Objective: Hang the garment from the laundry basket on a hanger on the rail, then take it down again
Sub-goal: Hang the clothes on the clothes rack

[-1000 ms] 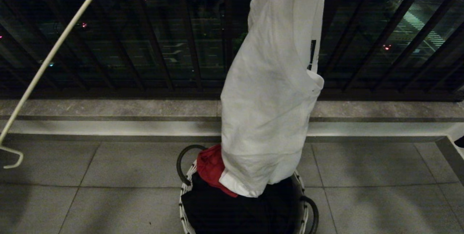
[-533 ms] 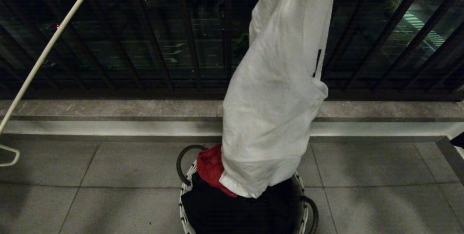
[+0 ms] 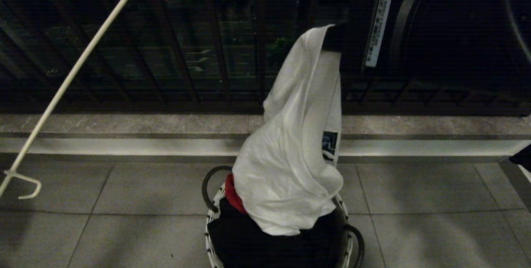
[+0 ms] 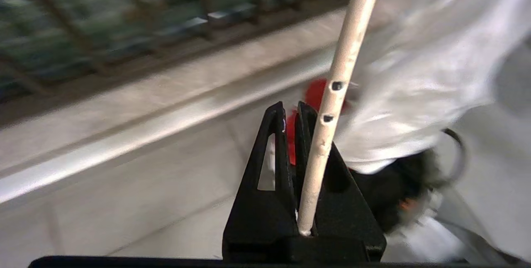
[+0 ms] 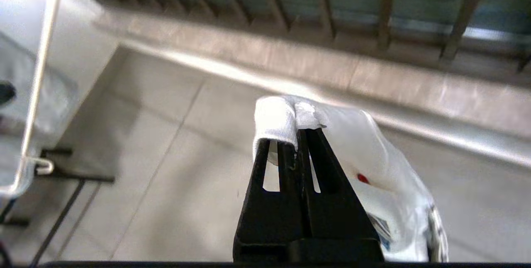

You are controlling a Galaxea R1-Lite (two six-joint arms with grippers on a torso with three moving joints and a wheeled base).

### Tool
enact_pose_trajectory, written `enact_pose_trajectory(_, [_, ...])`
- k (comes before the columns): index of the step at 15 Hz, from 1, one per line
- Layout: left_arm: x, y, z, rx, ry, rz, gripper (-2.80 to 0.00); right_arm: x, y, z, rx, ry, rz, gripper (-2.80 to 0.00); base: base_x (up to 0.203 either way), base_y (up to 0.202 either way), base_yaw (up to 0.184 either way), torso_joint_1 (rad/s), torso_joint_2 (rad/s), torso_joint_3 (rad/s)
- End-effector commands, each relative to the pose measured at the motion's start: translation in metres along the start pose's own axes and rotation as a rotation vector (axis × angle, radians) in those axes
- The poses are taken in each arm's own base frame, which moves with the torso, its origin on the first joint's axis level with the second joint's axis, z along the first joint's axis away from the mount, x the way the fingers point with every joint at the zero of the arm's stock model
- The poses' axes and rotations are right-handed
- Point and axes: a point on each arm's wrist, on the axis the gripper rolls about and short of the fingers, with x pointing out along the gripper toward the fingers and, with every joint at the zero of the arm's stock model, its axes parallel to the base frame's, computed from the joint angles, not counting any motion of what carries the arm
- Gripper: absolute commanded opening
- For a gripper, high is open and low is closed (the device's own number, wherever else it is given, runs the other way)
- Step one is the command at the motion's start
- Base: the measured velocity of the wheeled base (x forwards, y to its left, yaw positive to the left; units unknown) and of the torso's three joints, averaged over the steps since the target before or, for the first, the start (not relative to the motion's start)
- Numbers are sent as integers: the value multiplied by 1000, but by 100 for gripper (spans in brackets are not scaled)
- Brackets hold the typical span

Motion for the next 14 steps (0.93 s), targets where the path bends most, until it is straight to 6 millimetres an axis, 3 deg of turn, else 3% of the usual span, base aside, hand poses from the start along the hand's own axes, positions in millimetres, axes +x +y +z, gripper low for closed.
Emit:
enact_pose_trajectory(1, [10, 0, -3, -23, 50, -65, -280, 2, -4, -17, -21, 54, -19, -280, 0, 0, 0, 0, 0, 0])
enact_pose_trajectory(7, [27, 3, 0, -97, 134, -129, -280, -10, -27, -44, -35, 126, 51, -280, 0, 0, 0, 0, 0, 0])
enact_pose_trajectory(9, [32, 2, 0, -109, 152, -156, -280, -6, -35, -47, -57, 119, 72, -280, 0, 0, 0, 0, 0, 0])
enact_pose_trajectory(12, [37, -2, 0, -140, 162, -203, -280, -15, -38, -50, -33, 182, 303, -280, 0, 0, 0, 0, 0, 0])
enact_pose_trajectory(14, [36, -3, -1, -139, 162, -204, -280, -15, -54, -47, 22, 204, 423, -280, 0, 0, 0, 0, 0, 0])
